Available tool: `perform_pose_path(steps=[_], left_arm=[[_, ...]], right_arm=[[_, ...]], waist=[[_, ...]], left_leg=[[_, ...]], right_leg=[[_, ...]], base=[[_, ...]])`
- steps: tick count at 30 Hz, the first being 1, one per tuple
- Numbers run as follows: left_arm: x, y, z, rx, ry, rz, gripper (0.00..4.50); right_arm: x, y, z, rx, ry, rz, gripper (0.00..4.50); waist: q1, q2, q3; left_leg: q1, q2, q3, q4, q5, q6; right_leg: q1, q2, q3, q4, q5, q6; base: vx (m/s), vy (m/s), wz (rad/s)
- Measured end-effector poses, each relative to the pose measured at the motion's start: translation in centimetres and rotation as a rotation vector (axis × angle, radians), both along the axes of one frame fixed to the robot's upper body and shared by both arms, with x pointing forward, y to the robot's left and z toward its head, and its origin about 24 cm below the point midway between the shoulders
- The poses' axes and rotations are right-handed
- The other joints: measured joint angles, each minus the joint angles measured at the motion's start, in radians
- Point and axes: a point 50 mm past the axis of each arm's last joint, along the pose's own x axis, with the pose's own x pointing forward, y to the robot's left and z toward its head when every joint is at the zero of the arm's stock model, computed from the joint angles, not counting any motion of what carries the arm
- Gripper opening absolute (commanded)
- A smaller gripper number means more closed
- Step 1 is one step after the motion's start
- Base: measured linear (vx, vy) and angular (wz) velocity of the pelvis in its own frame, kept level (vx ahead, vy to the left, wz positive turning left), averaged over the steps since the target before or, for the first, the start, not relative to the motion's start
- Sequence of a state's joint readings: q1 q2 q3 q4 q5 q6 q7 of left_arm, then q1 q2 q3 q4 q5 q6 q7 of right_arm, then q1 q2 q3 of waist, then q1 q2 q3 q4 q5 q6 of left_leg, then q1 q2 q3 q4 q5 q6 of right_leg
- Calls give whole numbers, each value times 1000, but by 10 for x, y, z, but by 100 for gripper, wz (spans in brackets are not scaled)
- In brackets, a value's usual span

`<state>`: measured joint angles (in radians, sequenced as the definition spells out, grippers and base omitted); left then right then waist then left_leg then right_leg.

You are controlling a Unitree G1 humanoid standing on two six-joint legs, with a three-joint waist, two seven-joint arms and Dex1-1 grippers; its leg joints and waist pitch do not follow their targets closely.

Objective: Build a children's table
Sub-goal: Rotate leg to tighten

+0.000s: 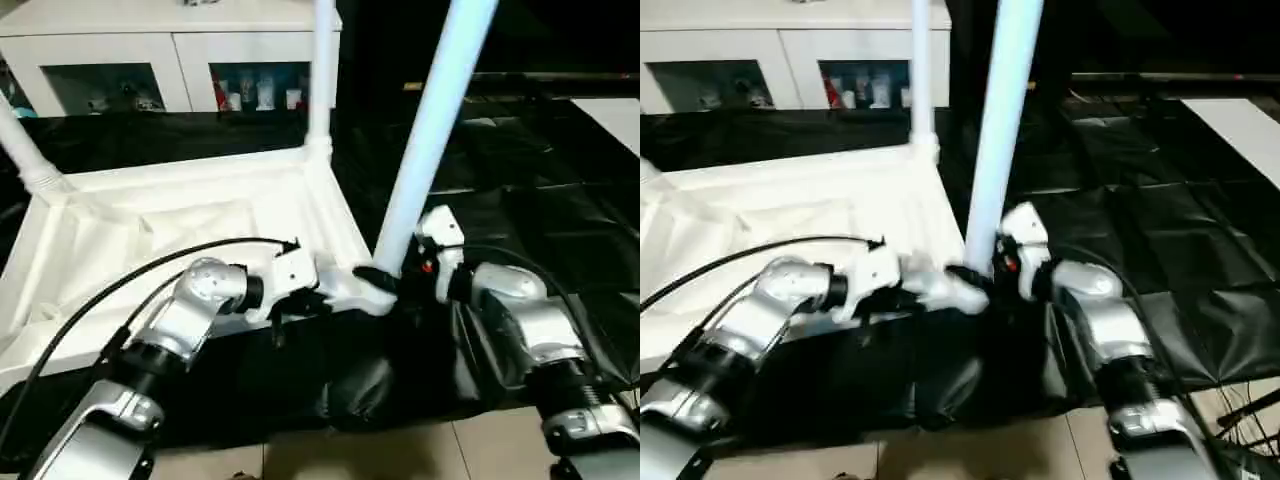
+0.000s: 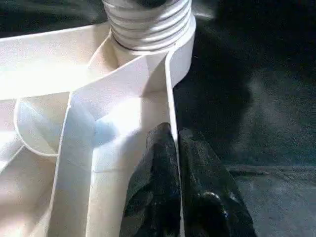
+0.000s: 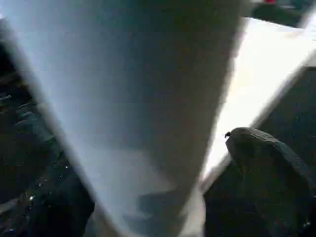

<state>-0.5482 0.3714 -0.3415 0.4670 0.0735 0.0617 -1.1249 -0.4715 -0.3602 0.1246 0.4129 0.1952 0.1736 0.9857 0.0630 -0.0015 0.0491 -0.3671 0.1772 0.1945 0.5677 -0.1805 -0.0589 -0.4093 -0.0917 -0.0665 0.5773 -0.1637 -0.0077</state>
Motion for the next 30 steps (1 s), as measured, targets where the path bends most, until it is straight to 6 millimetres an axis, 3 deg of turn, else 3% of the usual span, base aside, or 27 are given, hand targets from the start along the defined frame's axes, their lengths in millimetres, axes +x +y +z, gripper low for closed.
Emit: perform_pose_path(steps=[10,22,30], left_arm=[[-3,3,0,0,13,-17,0],[-3,3,-1,2,13,-11,0],[-3,3,-1,6,15,-9,0]], right_arm=[[-5,-1,-6,-86,6,73,420],[-6,0,-14,-139,10,87,316],[-7,1,-15,-125,19,92,277]], waist=[[0,0,0],[0,0,0],[-1,-1,0]], left_leg=[[0,0,0,3,0,0],[0,1,0,8,1,3],[0,2,0,13,1,2]], right_leg=[[0,0,0,2,0,0],[0,0,0,7,0,0],[0,0,1,13,0,0]], base=[[0,0,0],[0,0,0],[0,0,0]])
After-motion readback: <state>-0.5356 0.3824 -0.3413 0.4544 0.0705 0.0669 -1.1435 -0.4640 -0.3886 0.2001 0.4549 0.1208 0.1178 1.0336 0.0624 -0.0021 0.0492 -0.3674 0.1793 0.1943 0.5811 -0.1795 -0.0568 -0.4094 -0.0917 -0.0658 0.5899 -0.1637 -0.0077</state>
